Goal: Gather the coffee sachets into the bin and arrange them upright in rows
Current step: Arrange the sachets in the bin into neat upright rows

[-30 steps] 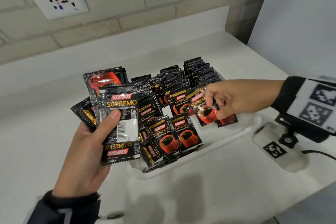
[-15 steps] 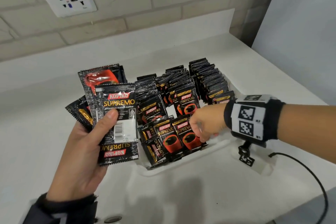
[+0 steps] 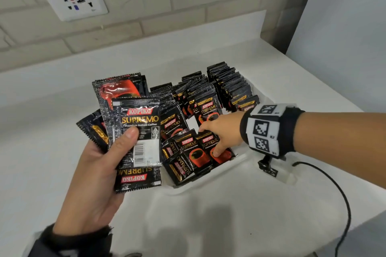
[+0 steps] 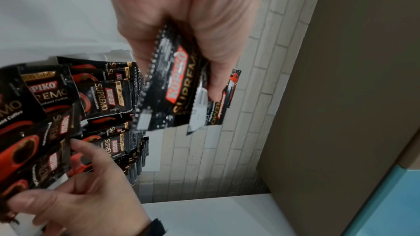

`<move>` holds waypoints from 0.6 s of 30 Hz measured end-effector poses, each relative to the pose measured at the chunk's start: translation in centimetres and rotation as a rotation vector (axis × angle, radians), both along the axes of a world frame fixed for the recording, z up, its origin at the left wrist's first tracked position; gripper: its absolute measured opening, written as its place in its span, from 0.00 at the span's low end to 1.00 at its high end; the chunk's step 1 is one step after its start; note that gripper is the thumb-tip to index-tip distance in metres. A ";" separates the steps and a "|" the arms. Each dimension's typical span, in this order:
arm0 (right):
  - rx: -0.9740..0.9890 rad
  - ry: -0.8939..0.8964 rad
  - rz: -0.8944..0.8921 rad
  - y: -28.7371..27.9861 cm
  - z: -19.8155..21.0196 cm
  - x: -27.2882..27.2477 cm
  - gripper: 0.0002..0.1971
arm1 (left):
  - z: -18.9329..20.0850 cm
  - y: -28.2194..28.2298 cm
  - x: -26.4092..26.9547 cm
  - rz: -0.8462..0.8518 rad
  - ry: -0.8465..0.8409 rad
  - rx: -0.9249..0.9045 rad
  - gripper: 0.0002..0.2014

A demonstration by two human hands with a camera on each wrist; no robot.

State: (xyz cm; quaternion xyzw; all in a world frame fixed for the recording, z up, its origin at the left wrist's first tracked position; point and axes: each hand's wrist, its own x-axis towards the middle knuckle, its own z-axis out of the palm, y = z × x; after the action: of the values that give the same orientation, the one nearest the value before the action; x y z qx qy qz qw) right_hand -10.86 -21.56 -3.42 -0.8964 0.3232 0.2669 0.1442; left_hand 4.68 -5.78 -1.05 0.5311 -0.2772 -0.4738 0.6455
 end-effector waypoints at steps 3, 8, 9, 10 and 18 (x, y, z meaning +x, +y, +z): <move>0.118 0.022 -0.102 -0.1 -0.3 0.4 0.41 | -0.2 0.2 0.3 0.003 0.013 -0.005 0.22; 0.107 0.072 -0.132 -0.2 -0.8 0.2 0.39 | -1.6 0.6 -0.5 -0.094 0.068 0.032 0.30; 0.103 0.070 -0.135 -0.2 -0.9 0.1 0.38 | -2.2 0.6 -0.6 -0.112 0.074 0.063 0.34; 0.103 0.071 -0.138 -0.2 -1.0 0.1 0.36 | -2.7 0.6 -0.7 -0.131 0.080 0.101 0.36; -0.048 0.150 0.027 0.3 -1.1 0.7 0.30 | -4.8 -0.2 -0.4 -0.237 0.017 0.285 0.24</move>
State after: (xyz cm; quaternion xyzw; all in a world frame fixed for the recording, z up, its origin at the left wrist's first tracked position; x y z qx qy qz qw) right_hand -10.15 -21.21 -4.52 -0.8814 0.3271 0.3275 0.0945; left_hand 4.29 -5.94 -5.81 0.5768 -0.2627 -0.5854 0.5056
